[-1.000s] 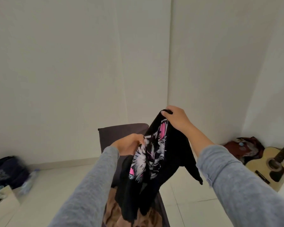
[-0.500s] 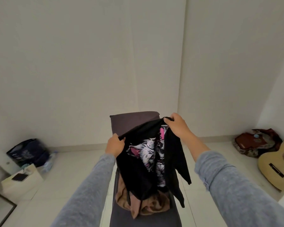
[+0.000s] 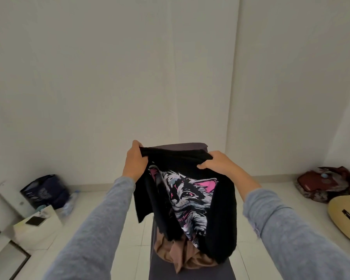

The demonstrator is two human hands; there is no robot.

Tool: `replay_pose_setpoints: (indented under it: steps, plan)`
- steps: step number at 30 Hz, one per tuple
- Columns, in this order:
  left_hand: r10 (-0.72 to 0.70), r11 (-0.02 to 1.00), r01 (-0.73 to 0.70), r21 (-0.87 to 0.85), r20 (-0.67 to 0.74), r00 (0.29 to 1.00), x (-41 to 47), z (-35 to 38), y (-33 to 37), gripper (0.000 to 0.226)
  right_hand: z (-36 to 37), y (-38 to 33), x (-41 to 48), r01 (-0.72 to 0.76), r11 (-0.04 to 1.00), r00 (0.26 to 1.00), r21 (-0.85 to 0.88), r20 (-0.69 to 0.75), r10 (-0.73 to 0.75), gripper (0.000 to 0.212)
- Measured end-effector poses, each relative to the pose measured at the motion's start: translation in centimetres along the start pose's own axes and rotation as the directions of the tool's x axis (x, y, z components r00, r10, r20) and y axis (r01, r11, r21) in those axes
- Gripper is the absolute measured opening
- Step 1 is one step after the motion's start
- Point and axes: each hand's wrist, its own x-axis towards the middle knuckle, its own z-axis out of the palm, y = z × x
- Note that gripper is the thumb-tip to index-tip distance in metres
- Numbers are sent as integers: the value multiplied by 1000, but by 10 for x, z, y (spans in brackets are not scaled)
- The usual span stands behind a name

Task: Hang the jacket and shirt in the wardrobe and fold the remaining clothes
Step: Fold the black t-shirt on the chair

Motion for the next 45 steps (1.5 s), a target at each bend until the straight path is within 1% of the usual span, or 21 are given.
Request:
replay_pose_setpoints:
  steps: [1, 2, 3, 5, 6, 9, 11, 14, 17, 19, 23, 27, 29, 31, 32, 35, 37, 39, 41, 45]
  plan:
    - [-12, 1000, 12, 13, 11, 1000, -3, -9, -5, 16, 5, -4, -3, 16, 1000, 998, -12, -60, -17, 12]
    - [-14, 999, 13, 35, 21, 1000, -5, -17, -10, 15, 9, -8, -6, 32, 999, 990, -29, -138, -36, 16]
    - [-14, 998, 12, 62, 31, 999, -6, -20, -14, 14, 11, -9, -8, 43, 998, 975, -44, -215, -52, 19]
    - [11, 995, -16, 98, 49, 999, -9, -30, -24, 14, 17, -18, -18, 65, 997, 936, -51, -344, -78, 16]
    - [19, 994, -24, 102, 54, 998, -12, -35, -29, 15, 18, -22, -24, 74, 997, 917, -38, -391, -83, 13]
    - [-16, 994, 11, 106, 46, 999, -23, -46, -39, 13, 23, -32, -42, 105, 994, 866, 25, -494, -79, 8]
    - [-43, 993, 40, 107, 24, 999, -31, -52, -43, 15, 25, -34, -55, 110, 992, 835, 59, -547, -60, 9]
    - [-33, 996, 34, 85, -9, 999, -47, -62, -48, 17, 33, -28, -77, 69, 993, 818, 94, -575, -2, 16]
    - [-14, 1000, 15, 12, -49, 999, -70, -69, -47, 19, 43, -22, -105, -73, 997, 797, 37, -599, 81, 11]
    - [0, 999, -4, -49, -89, 996, -89, -73, -41, 18, 50, -21, -124, -117, 992, 755, 55, -644, 125, 9]
    - [25, 986, -57, -156, -201, 979, -129, -88, -26, 16, 61, -30, -168, -92, 989, 667, 111, -731, 144, 6]
    - [79, 959, -160, -236, -317, 945, -145, -103, -5, 15, 56, -44, -202, -21, 994, 582, 108, -807, 100, 6]
    - [95, 941, -204, -269, -368, 925, -148, -112, 7, 14, 50, -53, -215, 13, 996, 559, 85, -827, 63, 9]
    - [92, 927, -227, -299, -406, 909, -149, -118, 15, 15, 45, -58, -222, 32, 998, 573, 44, -820, 18, 15]
    - [91, 925, -232, -302, -418, 904, -149, -120, 17, 15, 43, -59, -225, 48, 998, 598, 28, -802, -7, 19]
    - [70, 931, -203, -302, -397, 915, -153, -121, 11, 15, 44, -56, -228, 127, 991, 722, 50, -690, -58, 25]
    - [15, 938, -136, -319, -356, 935, -157, -115, -2, 15, 48, -46, -228, 159, 980, 804, 117, -591, -60, 20]
    - [-60, 942, -50, -332, -312, 948, -161, -106, -21, 16, 56, -30, -226, 140, 973, 861, 181, -508, -30, 18]
    - [-111, 947, 24, -320, -256, 960, -165, -92, -39, 15, 67, -6, -220, 79, 984, 879, 161, -476, 7, 22]
    - [-146, 969, 112, -222, -142, 979, -180, -62, -66, 13, 91, 42, -211, -76, 997, 880, -22, -472, 56, 24]
